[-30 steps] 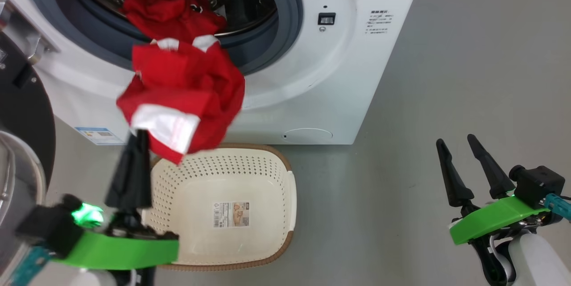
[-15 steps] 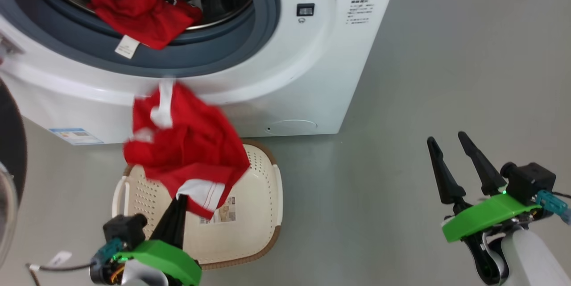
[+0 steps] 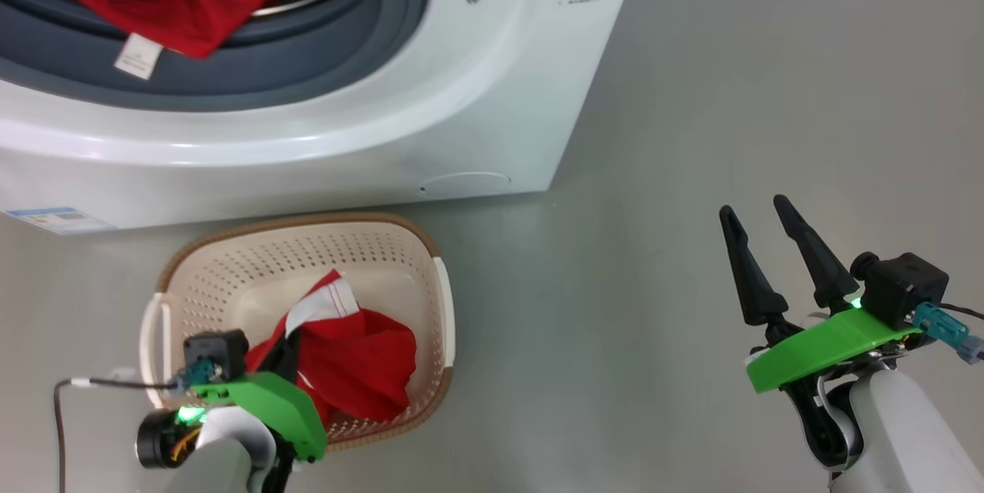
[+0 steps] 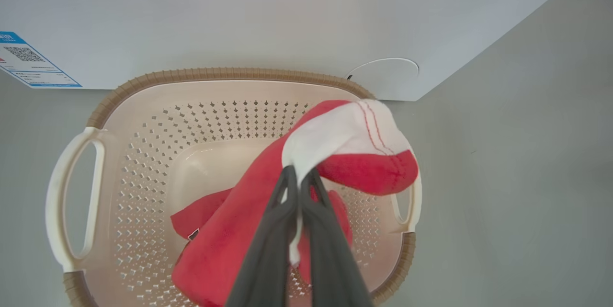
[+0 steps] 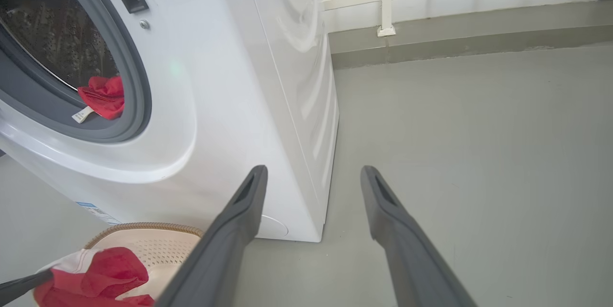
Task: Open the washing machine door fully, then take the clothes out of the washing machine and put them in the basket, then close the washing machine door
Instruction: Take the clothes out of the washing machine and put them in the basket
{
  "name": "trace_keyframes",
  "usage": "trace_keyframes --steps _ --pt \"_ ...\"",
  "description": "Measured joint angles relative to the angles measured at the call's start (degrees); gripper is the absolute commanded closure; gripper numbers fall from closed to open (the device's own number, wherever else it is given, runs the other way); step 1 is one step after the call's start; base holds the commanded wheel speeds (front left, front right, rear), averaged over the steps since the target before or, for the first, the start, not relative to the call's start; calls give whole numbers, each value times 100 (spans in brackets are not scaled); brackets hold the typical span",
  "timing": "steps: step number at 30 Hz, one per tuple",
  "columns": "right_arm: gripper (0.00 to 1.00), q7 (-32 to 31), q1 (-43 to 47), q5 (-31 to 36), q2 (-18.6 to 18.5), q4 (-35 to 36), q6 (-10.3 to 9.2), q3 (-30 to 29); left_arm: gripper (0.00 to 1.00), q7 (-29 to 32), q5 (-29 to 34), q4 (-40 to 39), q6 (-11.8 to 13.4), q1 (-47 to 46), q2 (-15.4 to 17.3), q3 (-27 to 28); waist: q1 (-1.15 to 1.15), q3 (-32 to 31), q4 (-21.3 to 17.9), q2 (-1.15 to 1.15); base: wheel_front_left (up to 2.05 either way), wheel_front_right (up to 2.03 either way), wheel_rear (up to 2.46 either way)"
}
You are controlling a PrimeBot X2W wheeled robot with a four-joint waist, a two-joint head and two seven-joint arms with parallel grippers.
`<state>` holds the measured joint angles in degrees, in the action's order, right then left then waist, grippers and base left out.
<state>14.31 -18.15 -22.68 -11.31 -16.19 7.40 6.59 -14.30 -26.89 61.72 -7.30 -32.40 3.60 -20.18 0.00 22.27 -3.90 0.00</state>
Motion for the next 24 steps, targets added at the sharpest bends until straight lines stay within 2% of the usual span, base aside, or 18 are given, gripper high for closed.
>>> trace_keyframes --steps 9,22,23,24 --pt "0 0 -224 0 49 67 0 38 100 56 -141 817 -1 -613 65 -377 0 437 -201 0 0 0 0" --pt "0 0 -442 88 98 122 0 45 99 164 -703 1055 -1 -1089 289 -605 0 938 -456 0 0 0 0" --pt "0 0 -443 89 99 118 0 41 73 167 -728 1071 -1 -1104 290 -625 0 935 -454 0 0 0 0" --pt "0 0 -443 90 99 116 0 36 55 167 -757 1078 -1 -1122 297 -635 0 925 -448 0 0 0 0"
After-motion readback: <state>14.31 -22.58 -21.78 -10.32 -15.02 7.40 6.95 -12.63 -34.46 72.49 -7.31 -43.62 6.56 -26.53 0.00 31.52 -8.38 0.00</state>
